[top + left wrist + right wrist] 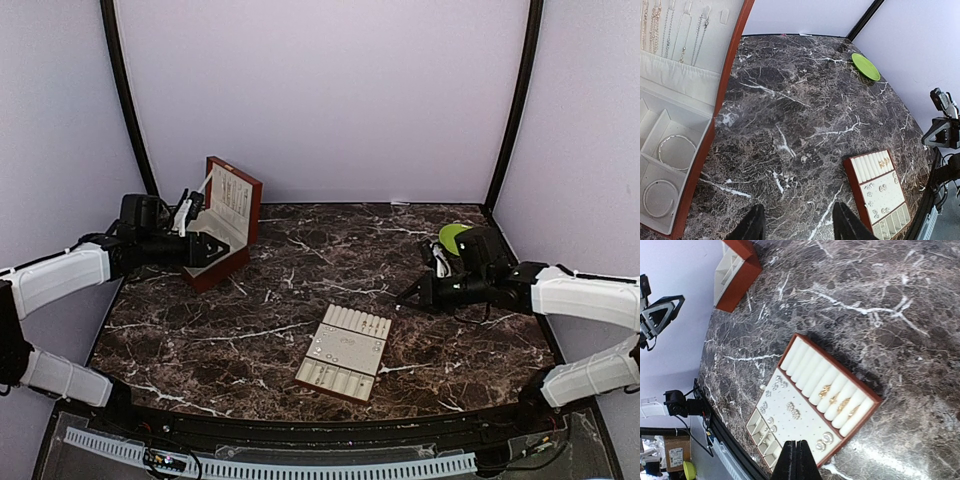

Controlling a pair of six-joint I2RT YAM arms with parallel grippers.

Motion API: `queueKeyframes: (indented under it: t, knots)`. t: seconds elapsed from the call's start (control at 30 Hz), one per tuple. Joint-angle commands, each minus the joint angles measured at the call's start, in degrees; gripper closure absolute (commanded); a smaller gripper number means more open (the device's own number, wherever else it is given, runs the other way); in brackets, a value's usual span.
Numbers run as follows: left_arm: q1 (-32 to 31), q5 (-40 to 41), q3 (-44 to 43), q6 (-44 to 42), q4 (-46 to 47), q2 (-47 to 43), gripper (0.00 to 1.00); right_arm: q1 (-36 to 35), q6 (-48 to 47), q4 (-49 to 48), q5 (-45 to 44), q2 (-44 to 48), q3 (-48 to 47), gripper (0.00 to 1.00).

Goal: Organize the mixed jewelry

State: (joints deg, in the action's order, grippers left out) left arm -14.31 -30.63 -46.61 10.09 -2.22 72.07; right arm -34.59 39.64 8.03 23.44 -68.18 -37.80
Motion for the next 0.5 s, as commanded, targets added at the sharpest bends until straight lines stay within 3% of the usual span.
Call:
queueKeyframes:
  t: [0.0, 0.47]
  knots:
    - [0.42, -0.39, 1.07, -0.42, 1.42, -2.56, 0.52, -4.48, 6.08, -11.64, -0.92, 1.21, 3.61, 1.0]
    - [0.42, -0.38, 1.61, -0.16, 2.04, -2.67, 0.52, -15.87, 17.1, -31.96, -7.51, -4.05, 11.59, 1.0]
